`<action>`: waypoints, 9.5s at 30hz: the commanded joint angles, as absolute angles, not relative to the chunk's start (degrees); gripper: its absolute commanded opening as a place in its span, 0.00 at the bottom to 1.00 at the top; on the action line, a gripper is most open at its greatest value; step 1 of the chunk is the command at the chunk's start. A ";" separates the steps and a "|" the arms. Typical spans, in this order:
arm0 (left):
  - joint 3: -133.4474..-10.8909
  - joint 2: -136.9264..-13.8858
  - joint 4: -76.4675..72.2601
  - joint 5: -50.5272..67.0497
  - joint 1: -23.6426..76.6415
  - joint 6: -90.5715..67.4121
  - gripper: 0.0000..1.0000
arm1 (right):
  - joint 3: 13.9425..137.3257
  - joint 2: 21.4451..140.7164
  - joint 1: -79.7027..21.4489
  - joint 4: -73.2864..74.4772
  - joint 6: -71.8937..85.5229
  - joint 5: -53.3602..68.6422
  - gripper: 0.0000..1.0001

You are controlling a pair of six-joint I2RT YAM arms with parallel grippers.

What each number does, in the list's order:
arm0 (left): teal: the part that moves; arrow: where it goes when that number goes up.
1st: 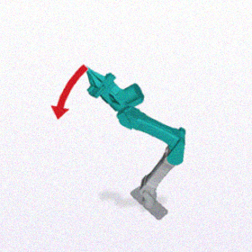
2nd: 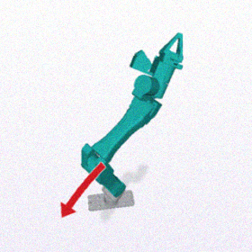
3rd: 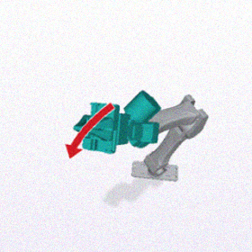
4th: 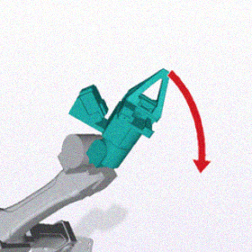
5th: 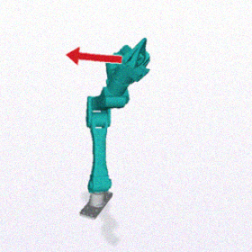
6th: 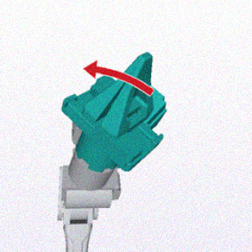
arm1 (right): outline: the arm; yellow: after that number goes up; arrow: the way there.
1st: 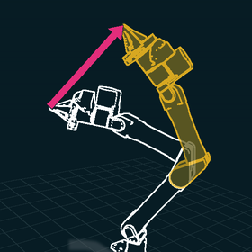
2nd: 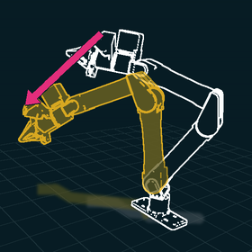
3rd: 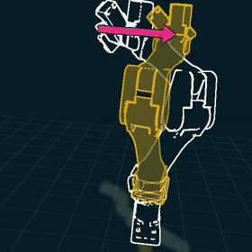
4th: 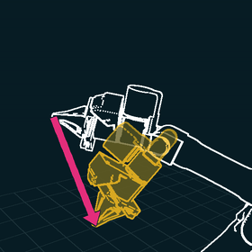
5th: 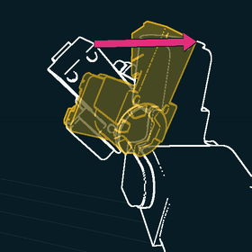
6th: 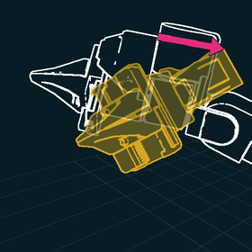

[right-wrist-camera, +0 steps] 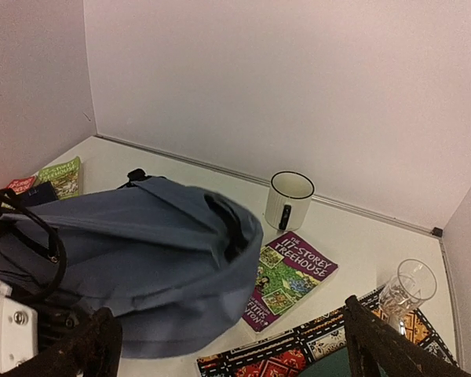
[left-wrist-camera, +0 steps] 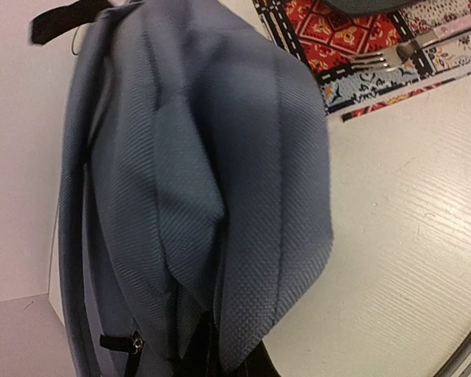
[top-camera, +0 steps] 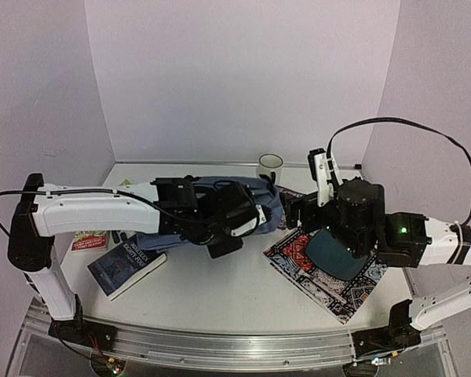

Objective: Pack the student bag
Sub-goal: Turn over the student bag at the center of the board, then adjust the student bag at the center of the board, then hold the student bag at the center of the board, then unzip the pocket on the back of the student bag, then set down the student bag at the center of the board.

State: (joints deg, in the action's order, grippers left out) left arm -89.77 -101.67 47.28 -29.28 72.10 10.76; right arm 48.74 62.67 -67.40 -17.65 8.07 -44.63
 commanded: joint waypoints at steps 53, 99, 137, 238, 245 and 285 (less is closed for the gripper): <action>-71.91 -97.59 39.31 13.99 43.83 -2.49 0.90 | 54.98 96.32 -54.04 -11.10 46.83 -10.62 0.80; -70.05 -100.04 39.87 39.00 41.71 -3.63 0.66 | 62.53 102.31 -43.93 -20.60 39.32 0.60 0.81; -63.34 -98.41 20.01 4.72 64.60 -15.56 0.34 | 60.47 107.45 -48.74 -12.62 56.95 0.89 0.87; -54.62 -86.88 29.77 -11.29 46.16 -44.81 0.00 | 54.80 98.59 -44.94 -27.65 40.34 1.89 0.00; -50.53 -78.11 38.70 -20.41 44.17 -45.74 0.00 | 56.00 95.55 -42.46 -23.92 38.84 0.00 0.00; -63.54 -83.80 40.79 -22.64 18.40 -24.13 0.89 | 65.25 92.53 -41.31 -6.96 25.03 2.30 0.86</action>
